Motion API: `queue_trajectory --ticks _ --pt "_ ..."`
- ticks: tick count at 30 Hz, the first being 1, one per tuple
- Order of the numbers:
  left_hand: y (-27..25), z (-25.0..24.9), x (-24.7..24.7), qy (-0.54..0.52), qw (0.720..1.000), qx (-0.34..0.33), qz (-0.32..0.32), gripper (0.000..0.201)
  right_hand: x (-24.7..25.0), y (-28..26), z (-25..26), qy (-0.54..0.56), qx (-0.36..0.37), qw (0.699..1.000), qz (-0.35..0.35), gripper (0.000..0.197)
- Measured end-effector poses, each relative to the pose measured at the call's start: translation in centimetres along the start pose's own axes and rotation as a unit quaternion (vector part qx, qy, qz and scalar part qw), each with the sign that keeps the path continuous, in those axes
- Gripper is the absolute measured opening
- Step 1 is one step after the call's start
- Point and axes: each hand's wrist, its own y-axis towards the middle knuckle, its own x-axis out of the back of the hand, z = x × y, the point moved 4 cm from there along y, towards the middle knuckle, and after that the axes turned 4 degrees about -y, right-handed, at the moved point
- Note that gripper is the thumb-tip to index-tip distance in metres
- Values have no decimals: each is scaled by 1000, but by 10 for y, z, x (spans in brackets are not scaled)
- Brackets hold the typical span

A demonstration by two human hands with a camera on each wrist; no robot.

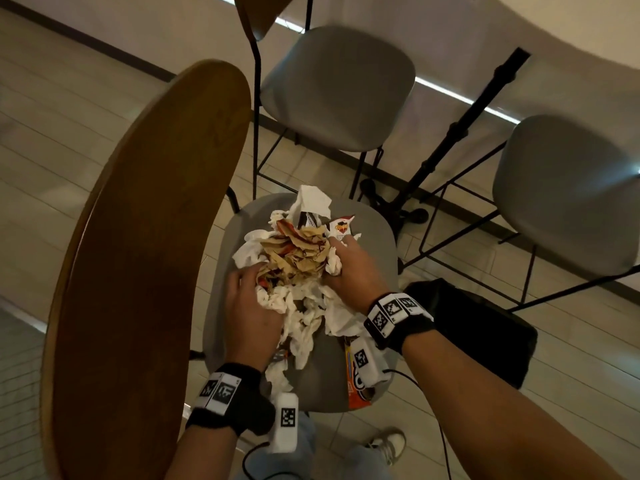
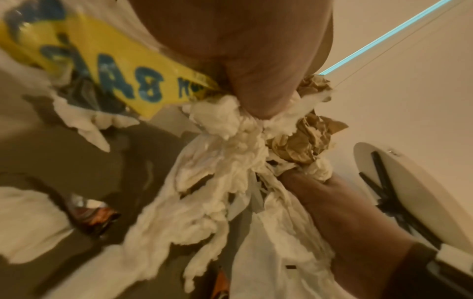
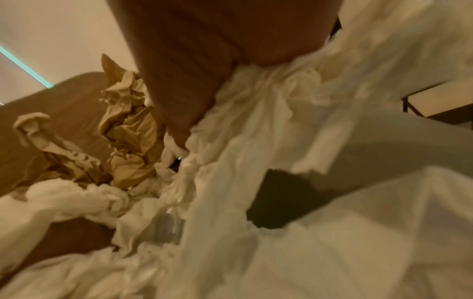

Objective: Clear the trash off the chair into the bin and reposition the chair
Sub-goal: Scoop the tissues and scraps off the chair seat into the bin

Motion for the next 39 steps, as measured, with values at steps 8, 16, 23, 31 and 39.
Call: queue_trajectory --ticks 8,16,23,31,39 --pt "1 -51 18 -117 991 -53 -43 52 36 -9 15 88 48 994 -38 48" --pt "-16 -121 24 -109 985 -135 3 49 95 -56 7 159 58 980 -102 56" --pt "-60 -221 -22 -100 957 -263 74 53 183 -148 -57 175 16 965 -194 59" --pt "-120 -282 -200 -124 927 -283 212 45 227 -249 -223 121 -63 960 -245 47" --pt "-170 -256 -447 -25 916 -250 311 39 176 -272 -472 75 -168 972 -145 51"
